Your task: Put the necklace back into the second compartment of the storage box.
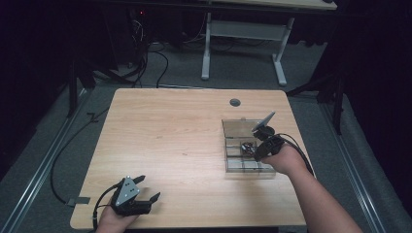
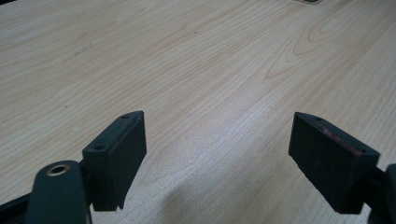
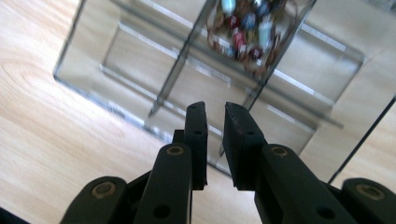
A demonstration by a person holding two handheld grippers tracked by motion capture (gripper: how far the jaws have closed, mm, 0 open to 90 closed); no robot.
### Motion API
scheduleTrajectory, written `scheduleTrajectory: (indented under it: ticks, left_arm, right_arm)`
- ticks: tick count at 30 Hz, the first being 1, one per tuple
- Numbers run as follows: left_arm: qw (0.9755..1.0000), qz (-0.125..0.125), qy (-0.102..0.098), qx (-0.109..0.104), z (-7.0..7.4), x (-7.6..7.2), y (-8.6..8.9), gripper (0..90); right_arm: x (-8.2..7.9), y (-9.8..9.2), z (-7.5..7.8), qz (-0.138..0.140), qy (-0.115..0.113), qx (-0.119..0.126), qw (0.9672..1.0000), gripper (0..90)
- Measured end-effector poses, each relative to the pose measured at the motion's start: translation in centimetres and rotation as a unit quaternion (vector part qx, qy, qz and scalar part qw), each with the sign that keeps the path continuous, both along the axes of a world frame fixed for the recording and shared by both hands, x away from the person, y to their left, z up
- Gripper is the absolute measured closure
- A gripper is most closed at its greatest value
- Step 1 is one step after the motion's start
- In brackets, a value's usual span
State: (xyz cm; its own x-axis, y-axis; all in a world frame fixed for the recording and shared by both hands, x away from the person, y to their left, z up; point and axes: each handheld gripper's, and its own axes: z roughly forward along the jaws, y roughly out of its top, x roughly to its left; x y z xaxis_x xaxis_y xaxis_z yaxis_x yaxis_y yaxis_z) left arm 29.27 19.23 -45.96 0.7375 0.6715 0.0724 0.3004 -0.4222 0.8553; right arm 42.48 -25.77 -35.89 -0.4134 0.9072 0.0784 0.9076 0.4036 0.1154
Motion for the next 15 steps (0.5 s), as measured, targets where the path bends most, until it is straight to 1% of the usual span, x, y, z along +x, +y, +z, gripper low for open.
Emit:
scheduleTrajectory:
  ticks: [2,5,6,10,14,15]
  left_arm:
    - [1.0,0.0,0.0,0.0,0.0,0.0,0.0,19.5]
    - [1.0,0.0,0.0,0.0,0.0,0.0,0.0,19.5]
    - [1.0,0.0,0.0,0.0,0.0,0.0,0.0,19.4]
    - [1.0,0.001,0.001,0.0,0.0,0.0,0.0,19.4]
    - [1.0,0.001,0.0,-0.001,0.0,0.0,0.0,19.4]
    - [1.0,0.0,0.0,-0.001,0.0,0.0,0.0,19.4]
  right_arm:
    - [-0.5,-0.1,-0.1,-0.002,0.004,0.002,1.0,79.9]
    - [-1.3,-0.1,-0.1,-0.005,0.004,0.0,1.0,79.9]
    - [-1.5,-0.3,-0.1,-0.002,0.001,0.001,1.0,80.0]
    - [-2.4,-0.4,-0.3,-0.005,0.005,-0.001,1.0,80.0]
    - [-3.2,-0.7,-0.5,-0.007,0.006,0.002,1.0,80.1]
    - [-3.5,-0.6,-0.6,-0.012,0.008,0.002,0.9999,80.1]
